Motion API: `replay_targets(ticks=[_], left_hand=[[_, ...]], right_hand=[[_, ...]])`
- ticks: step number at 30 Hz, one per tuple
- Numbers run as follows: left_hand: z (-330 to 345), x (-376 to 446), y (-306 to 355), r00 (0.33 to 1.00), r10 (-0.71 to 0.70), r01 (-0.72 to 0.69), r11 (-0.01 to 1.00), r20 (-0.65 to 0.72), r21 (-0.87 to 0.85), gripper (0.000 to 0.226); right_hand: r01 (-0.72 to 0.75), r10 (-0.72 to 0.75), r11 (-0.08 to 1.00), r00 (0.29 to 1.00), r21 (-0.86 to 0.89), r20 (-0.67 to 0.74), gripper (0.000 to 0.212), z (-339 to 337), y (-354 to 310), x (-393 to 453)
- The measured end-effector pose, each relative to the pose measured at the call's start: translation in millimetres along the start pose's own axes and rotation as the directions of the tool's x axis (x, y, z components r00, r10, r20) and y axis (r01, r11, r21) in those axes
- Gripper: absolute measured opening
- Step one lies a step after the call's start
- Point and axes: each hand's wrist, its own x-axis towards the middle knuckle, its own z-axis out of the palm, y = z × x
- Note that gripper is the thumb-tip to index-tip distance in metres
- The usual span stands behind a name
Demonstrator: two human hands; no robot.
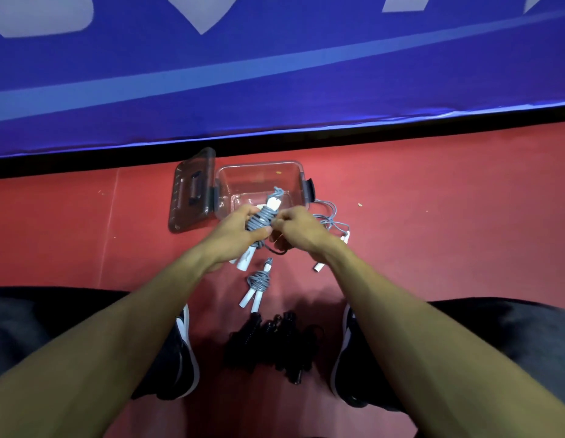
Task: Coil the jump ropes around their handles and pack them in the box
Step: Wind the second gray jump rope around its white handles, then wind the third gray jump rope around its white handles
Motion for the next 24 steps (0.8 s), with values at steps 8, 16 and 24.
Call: replay_targets(ticks=[8,16,24], left_hand=[[36,34,-53,0.977,-0.209,0.199,0.959,-0.03,-0.201,0.03],[51,49,-106,0.958,-0.278,0.274,0.96,-0.07,-0.063,0.042],[78,65,-143,0.931,-0.357,0.355,0.934,-0.076,-0.044,0.021]], right_hand=[[-0.198,0.191,0.968,0.98,0.156,0.061,0.037,27,49,36],[-0.26,0.259,0.961,0.966,0.093,0.021,0.032,42,102,62],[-0.325,0.325,0.946,0.945,-0.011,-0.026,0.027,62,161,89]])
